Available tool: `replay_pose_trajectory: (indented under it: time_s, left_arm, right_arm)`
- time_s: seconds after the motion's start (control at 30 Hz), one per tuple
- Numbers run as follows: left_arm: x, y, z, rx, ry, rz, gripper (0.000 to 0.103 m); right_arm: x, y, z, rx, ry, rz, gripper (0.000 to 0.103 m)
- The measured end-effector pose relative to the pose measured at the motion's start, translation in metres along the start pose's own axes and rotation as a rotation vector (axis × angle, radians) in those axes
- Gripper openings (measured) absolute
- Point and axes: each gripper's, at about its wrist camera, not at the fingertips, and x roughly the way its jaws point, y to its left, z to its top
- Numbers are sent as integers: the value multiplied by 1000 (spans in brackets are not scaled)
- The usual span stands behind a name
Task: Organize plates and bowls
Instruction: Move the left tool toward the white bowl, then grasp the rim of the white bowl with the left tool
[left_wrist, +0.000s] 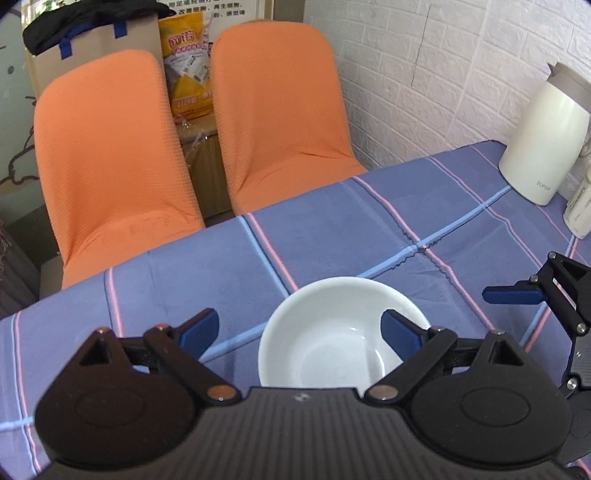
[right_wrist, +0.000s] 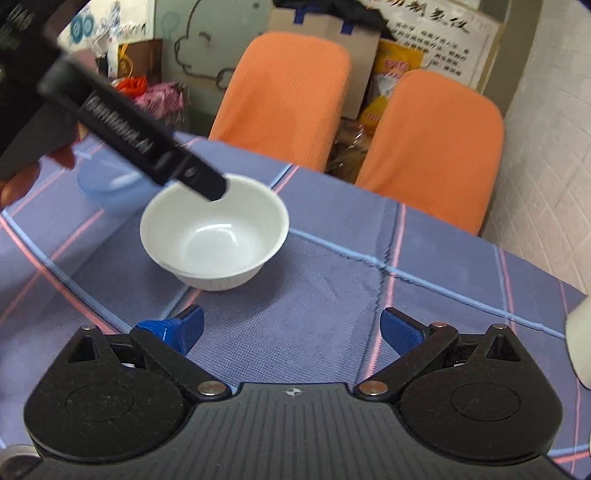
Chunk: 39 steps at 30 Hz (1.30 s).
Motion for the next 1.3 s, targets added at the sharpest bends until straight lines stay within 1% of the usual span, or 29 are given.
replay_pose_trajectory:
  time_s: [0.1, 0.33, 0.4, 0.43, 0.47, 0.5, 0.53, 0.57, 0.6, 0.63, 0.7, 0.77, 0.93, 1.17, 1.3]
  left_arm:
    - [11, 3, -1, -2, 18, -22, 94]
    - [29, 0, -3, 12, 40, -22, 94]
    - [31, -1, -4, 16, 42, -24, 92]
    - [32, 0, -5, 14, 45, -25, 87]
    - [32, 0, -5, 13, 45, -18, 69]
    - [33, 1, -5, 11, 51, -12, 60]
    - [35, 3, -5, 0, 65, -28, 45]
    - [36, 6, -6, -19, 83, -61, 41]
    - [35, 8, -7, -32, 95, -91, 40]
    - [34, 8, -9, -30, 98, -92, 40]
    - [31, 7, -11, -14, 84, -71, 40]
    - [30, 12, -12, -40, 90, -84, 40]
    - [13, 5, -18, -44, 78, -96, 40]
    - [-40, -33, -38, -27, 54, -109, 40]
    - [-76, -66, -64, -19, 35, -128, 40]
  right_arm:
    - [10, 6, 0, -31, 9, 15, 90]
    - [35, 17, 10, -50, 26, 33, 90]
    - [38, 19, 12, -25, 10, 46, 90]
    - [40, 19, 13, -13, 9, 54, 90]
    - [41, 19, 14, -6, 8, 64, 90]
    - [42, 19, 15, -3, 9, 72, 89]
    - [42, 19, 16, 5, 10, 81, 88]
    - [43, 18, 19, 13, 12, 91, 88]
    - [45, 18, 21, 16, 13, 104, 88]
    - [46, 19, 22, 13, 7, 110, 88]
    - [43, 24, 25, -4, -29, 114, 87]
    - [36, 29, 27, -12, -69, 115, 89]
    - [30, 40, 27, -36, -83, 114, 87]
    - [5, 45, 28, -26, -92, 106, 88]
    - [-35, 52, 17, -40, -89, 78, 88]
